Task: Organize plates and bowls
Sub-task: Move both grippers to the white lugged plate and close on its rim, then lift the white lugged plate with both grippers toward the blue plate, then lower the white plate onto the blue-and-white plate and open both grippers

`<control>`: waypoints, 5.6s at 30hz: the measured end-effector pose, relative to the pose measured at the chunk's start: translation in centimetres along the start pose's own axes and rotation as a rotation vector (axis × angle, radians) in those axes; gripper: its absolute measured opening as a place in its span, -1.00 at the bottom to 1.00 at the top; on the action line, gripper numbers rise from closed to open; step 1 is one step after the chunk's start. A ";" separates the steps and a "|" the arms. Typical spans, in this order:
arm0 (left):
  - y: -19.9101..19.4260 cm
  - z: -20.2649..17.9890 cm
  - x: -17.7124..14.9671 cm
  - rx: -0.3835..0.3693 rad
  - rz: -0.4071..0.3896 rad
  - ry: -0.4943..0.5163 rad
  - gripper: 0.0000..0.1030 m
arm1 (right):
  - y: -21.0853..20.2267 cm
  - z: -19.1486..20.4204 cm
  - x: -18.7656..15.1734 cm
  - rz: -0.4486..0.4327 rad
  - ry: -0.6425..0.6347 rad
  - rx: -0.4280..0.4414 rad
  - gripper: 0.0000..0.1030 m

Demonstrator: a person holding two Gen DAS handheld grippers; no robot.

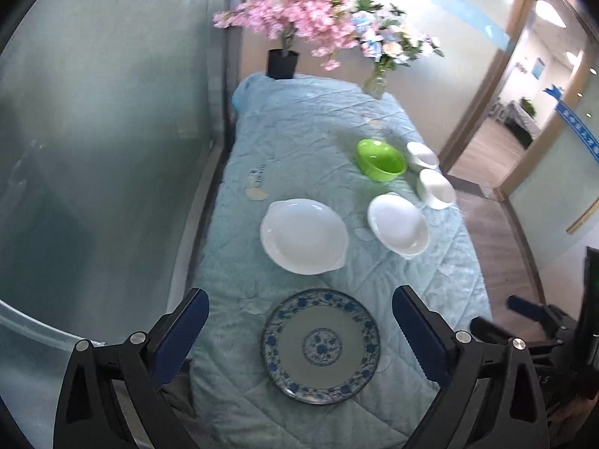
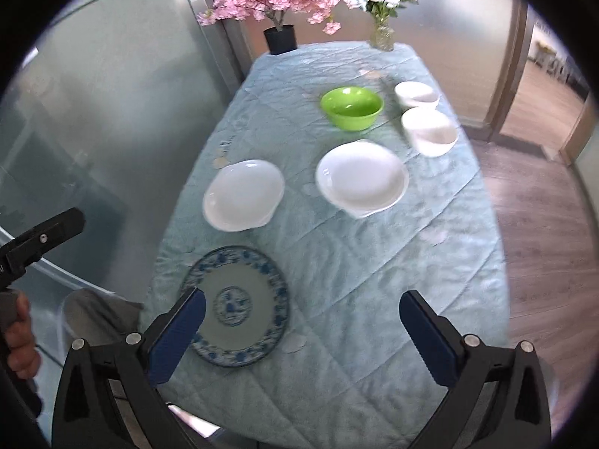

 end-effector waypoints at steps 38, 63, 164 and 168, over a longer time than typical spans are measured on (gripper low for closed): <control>25.2 6.2 6.4 -0.124 0.363 -0.147 0.69 | 20.6 5.0 15.7 0.264 -0.163 0.193 0.59; 31.7 6.3 3.1 -0.198 0.479 -0.192 -0.36 | 28.6 4.1 11.0 0.465 -0.120 0.178 -0.66; 20.3 3.0 -10.2 -0.073 0.488 -0.033 -0.83 | 16.6 3.6 -6.0 0.405 0.214 0.068 -0.76; 20.7 2.9 -10.4 -0.077 0.485 -0.043 -0.83 | 17.0 3.4 -6.3 0.410 0.223 0.066 -0.75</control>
Point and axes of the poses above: each gripper's, at about its wrist camera, not at the fingertips, and y roughly the way its jaws point, z to its left, x to its top, the point moved 8 cm from there along y, roughly the way its jaws point, and after that the axes turned 1 degree about z, right-handed, at the moved point
